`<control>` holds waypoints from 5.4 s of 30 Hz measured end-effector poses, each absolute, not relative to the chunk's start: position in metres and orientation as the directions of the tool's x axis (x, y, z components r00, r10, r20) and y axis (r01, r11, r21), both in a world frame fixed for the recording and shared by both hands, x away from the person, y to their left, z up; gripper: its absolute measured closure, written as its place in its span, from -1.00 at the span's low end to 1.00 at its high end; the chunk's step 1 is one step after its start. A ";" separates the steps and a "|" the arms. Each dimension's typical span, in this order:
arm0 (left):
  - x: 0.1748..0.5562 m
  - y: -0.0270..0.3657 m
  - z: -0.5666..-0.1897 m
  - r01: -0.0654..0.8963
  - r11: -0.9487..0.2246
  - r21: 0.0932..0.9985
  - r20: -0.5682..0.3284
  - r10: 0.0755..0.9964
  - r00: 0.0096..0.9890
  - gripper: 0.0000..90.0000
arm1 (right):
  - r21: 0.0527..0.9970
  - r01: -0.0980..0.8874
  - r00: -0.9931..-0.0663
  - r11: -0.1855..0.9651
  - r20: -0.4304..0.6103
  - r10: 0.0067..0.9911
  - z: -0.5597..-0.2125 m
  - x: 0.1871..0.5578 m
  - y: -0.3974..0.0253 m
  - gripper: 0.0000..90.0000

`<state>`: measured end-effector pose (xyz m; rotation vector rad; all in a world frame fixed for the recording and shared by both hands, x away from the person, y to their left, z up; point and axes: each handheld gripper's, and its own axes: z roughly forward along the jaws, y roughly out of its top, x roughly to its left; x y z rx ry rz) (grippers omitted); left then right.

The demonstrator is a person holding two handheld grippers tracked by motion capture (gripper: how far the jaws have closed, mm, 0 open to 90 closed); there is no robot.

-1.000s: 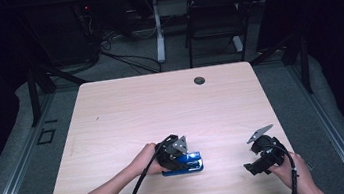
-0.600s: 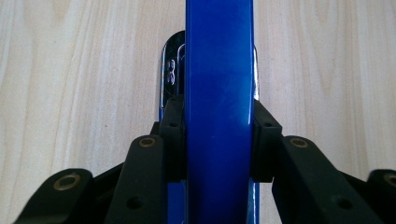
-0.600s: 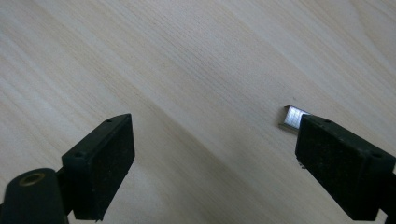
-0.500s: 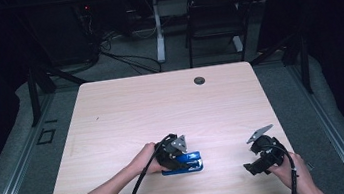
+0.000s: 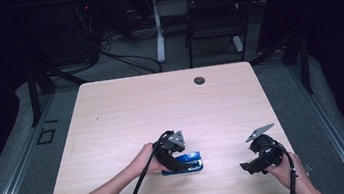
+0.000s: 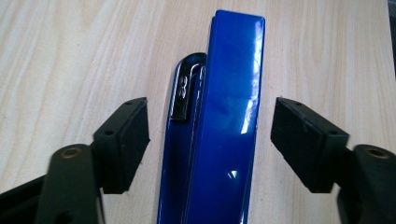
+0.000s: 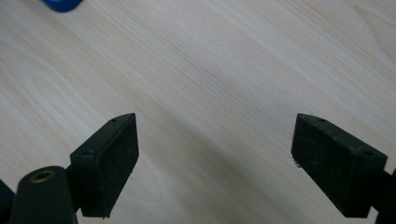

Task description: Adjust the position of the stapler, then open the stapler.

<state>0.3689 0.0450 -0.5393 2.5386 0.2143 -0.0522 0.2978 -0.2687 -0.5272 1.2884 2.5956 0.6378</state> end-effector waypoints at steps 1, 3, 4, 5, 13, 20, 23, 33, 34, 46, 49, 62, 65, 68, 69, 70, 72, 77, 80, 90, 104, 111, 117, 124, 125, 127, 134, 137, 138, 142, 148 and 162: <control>0.368 0.046 -0.538 0.170 -0.814 0.555 -0.082 0.150 0.985 -0.44 | 0.461 0.721 -0.603 0.517 0.050 0.796 -0.527 0.298 -0.268 -0.68; 0.366 0.048 -0.536 0.185 -0.803 0.567 -0.082 0.168 0.982 -0.50 | 0.477 0.723 -0.600 0.500 0.073 0.797 -0.525 0.298 -0.267 -0.69; 0.365 0.050 -0.533 0.186 -0.802 0.568 -0.075 0.175 0.982 -0.51 | 0.488 0.724 -0.596 0.488 0.087 0.798 -0.523 0.298 -0.266 -0.69; 0.363 0.052 -0.530 0.186 -0.798 0.574 -0.056 0.188 0.981 -0.53 | 0.495 0.722 -0.598 0.482 0.099 0.795 -0.521 0.298 -0.265 -0.69; 0.357 0.069 -0.508 0.261 -0.745 0.614 -0.035 0.305 0.952 -0.61 | 0.509 0.716 -0.614 0.477 0.136 0.777 -0.519 0.298 -0.243 -0.68; 0.348 0.073 -0.506 0.319 -0.718 0.619 -0.049 0.371 0.927 -0.66 | 0.533 0.686 -0.651 0.496 0.143 0.746 -0.514 0.309 -0.214 -0.66; 0.343 0.071 -0.506 0.327 -0.718 0.614 -0.042 0.384 0.922 -0.67 | 0.523 0.689 -0.657 0.502 0.157 0.738 -0.517 0.317 -0.203 -0.64; 0.342 0.061 -0.518 0.316 -0.744 0.589 -0.020 0.377 0.926 -0.65 | 0.519 0.673 -0.686 0.528 0.169 0.708 -0.522 0.322 -0.193 -0.43; 0.342 0.060 -0.519 0.312 -0.750 0.583 -0.019 0.372 0.928 -0.64 | 0.520 0.675 -0.683 0.523 0.174 0.709 -0.522 0.322 -0.193 -0.39; 0.342 0.046 -0.527 0.288 -0.760 0.583 -0.013 0.346 0.938 -0.37 | 0.554 0.688 -0.674 0.470 0.245 0.697 -0.523 0.321 -0.196 0.36; 0.342 0.043 -0.528 0.276 -0.760 0.588 -0.014 0.332 0.943 -0.29 | 0.549 0.684 -0.683 0.481 0.251 0.686 -0.525 0.319 -0.192 0.59; 0.342 0.031 -0.535 0.226 -0.782 0.581 -0.007 0.272 0.962 0.13 | 0.509 0.685 -0.696 0.521 0.245 0.676 -0.542 0.316 -0.160 1.00; 0.344 0.033 -0.535 0.227 -0.778 0.585 -0.010 0.272 0.962 0.21 | 0.493 0.707 -0.677 0.507 0.266 0.686 -0.546 0.318 -0.157 1.00; 0.345 0.032 -0.537 0.226 -0.780 0.583 -0.009 0.271 0.962 0.26 | 0.481 0.729 -0.658 0.487 0.293 0.694 -0.548 0.320 -0.155 1.00; 0.346 0.031 -0.537 0.223 -0.782 0.583 -0.008 0.268 0.963 0.27 | 0.481 0.730 -0.654 0.484 0.289 0.699 -0.549 0.321 -0.154 1.00; 0.346 0.031 -0.537 0.228 -0.780 0.583 -0.015 0.271 0.962 0.28 | 0.481 0.733 -0.650 0.480 0.288 0.704 -0.549 0.321 -0.153 1.00; 0.347 0.031 -0.537 0.220 -0.786 0.578 -0.009 0.263 0.965 0.29 | 0.479 0.740 -0.640 0.472 0.285 0.714 -0.551 0.321 -0.152 1.00; 0.347 0.031 -0.537 0.174 -0.798 0.577 0.017 0.225 0.974 0.35 | 0.473 0.756 -0.619 0.452 0.295 0.728 -0.552 0.323 -0.153 1.00; 0.348 0.032 -0.538 0.148 -0.800 0.581 0.027 0.201 0.979 0.37 | 0.473 0.774 -0.597 0.421 0.324 0.734 -0.553 0.324 -0.156 1.00; 0.350 0.037 -0.537 0.105 -0.788 0.607 0.026 0.151 0.988 0.46 | 0.467 0.804 -0.558 0.369 0.377 0.739 -0.556 0.328 -0.162 1.00; 0.353 0.046 -0.527 0.081 -0.752 0.654 0.014 0.119 0.993 0.47 | 0.473 0.798 -0.563 0.374 0.361 0.744 -0.553 0.328 -0.164 0.98; 0.355 0.051 -0.525 0.085 -0.744 0.662 0.015 0.126 0.992 0.47 | 0.525 0.777 -0.570 0.347 0.355 0.741 -0.544 0.328 -0.167 0.94; 0.355 0.050 -0.525 0.079 -0.746 0.661 0.021 0.124 0.992 0.47 | 0.563 0.765 -0.562 0.314 0.343 0.753 -0.533 0.330 -0.173 0.90; 0.354 0.051 -0.524 0.070 -0.745 0.663 0.032 0.122 0.992 0.47 | 0.566 0.762 -0.561 0.315 0.333 0.758 -0.534 0.343 -0.160 0.78; 0.354 0.052 -0.524 0.070 -0.741 0.668 0.030 0.120 0.992 0.47 | 0.562 0.761 -0.561 0.324 0.320 0.763 -0.536 0.344 -0.158 0.77; 0.355 0.053 -0.524 0.074 -0.738 0.671 0.025 0.123 0.992 0.47 | 0.558 0.761 -0.563 0.331 0.313 0.765 -0.538 0.345 -0.155 0.73; 0.354 0.054 -0.522 0.067 -0.737 0.673 0.035 0.122 0.992 0.47 | 0.559 0.758 -0.568 0.336 0.313 0.761 -0.541 0.345 -0.152 0.70; 0.353 0.055 -0.521 0.063 -0.738 0.672 0.041 0.123 0.992 0.47 | 0.560 0.755 -0.574 0.342 0.312 0.757 -0.541 0.345 -0.154 0.72; 0.353 0.055 -0.521 0.063 -0.737 0.673 0.043 0.124 0.991 0.47 | 0.560 0.755 -0.575 0.342 0.314 0.756 -0.541 0.345 -0.154 0.72; 0.353 0.057 -0.520 0.059 -0.732 0.679 0.049 0.126 0.991 0.46 | 0.562 0.753 -0.577 0.342 0.313 0.755 -0.541 0.345 -0.155 0.72; 0.351 0.059 -0.520 0.058 -0.727 0.684 0.057 0.133 0.989 0.46 | 0.562 0.755 -0.574 0.338 0.317 0.755 -0.542 0.345 -0.155 0.72; 0.348 0.068 -0.516 0.045 -0.707 0.705 0.072 0.135 0.988 0.46 | 0.568 0.750 -0.577 0.338 0.314 0.754 -0.542 0.344 -0.154 0.72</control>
